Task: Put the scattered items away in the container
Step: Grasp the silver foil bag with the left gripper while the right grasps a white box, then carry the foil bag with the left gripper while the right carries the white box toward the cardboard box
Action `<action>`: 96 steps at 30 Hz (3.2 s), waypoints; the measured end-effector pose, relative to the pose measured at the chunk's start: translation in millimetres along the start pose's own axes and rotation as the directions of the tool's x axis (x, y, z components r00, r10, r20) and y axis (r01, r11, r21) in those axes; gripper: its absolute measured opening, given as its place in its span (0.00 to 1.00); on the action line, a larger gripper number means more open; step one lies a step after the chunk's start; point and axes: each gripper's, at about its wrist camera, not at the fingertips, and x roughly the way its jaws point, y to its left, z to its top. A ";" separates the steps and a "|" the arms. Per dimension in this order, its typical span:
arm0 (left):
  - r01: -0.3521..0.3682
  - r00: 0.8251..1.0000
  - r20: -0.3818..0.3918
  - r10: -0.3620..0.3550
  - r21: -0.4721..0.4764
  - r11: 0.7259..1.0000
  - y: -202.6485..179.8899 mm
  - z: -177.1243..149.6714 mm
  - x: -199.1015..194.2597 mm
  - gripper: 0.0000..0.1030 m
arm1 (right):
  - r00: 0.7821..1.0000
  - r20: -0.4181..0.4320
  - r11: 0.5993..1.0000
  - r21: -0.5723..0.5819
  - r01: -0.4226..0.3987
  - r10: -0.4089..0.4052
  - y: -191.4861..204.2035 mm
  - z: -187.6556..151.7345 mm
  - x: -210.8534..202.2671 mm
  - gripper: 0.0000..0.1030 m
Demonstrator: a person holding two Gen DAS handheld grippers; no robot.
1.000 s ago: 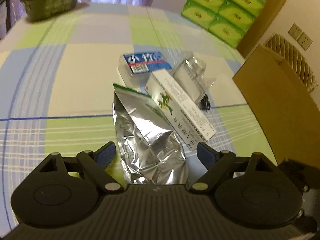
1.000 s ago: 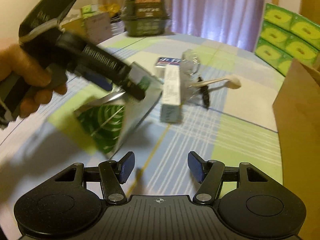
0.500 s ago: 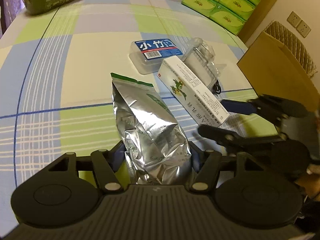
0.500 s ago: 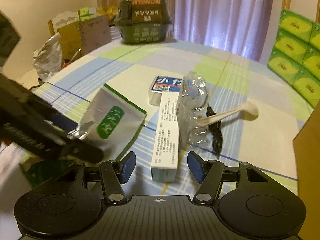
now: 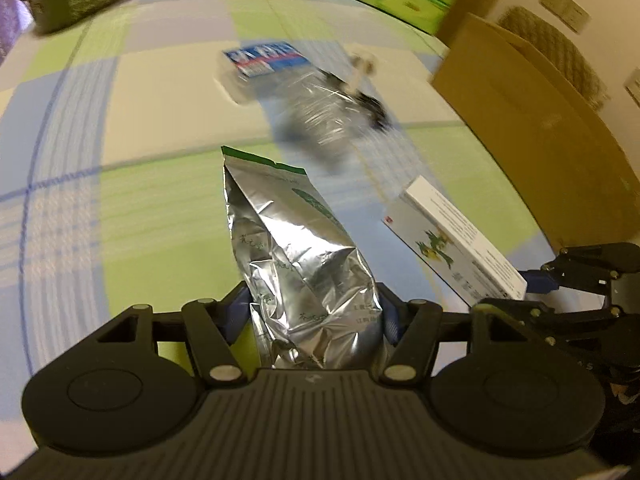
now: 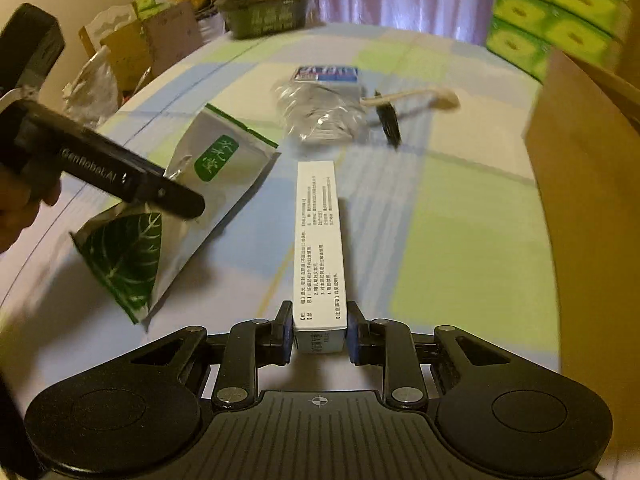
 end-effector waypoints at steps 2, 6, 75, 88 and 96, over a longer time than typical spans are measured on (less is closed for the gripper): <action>0.020 1.000 -0.013 -0.020 0.013 1.000 -9.5 -12.0 -2.7 0.58 | 1.000 0.002 1.000 0.005 0.004 -0.004 1.2 -13.0 -15.2 0.28; 0.032 0.999 -0.025 -0.032 -0.008 0.999 -15.3 -29.0 -8.9 0.59 | 1.000 -0.006 1.000 -0.013 0.015 -0.015 6.1 -23.2 -26.5 0.51; 0.047 0.999 -0.012 -0.045 0.196 0.980 -52.2 -33.1 -7.0 0.51 | 0.987 -0.135 0.996 -0.054 0.074 -0.081 1.7 6.9 7.7 0.28; 0.061 0.998 0.009 -0.064 0.207 0.977 -62.4 -29.2 -13.9 0.51 | 0.995 -0.044 0.995 0.026 0.095 -0.094 -1.4 2.3 -33.0 0.27; 0.058 0.998 0.023 -0.064 0.204 0.977 -88.3 -32.4 -26.0 0.51 | 0.995 0.011 0.994 0.050 0.095 -0.096 -8.3 2.8 -62.7 0.27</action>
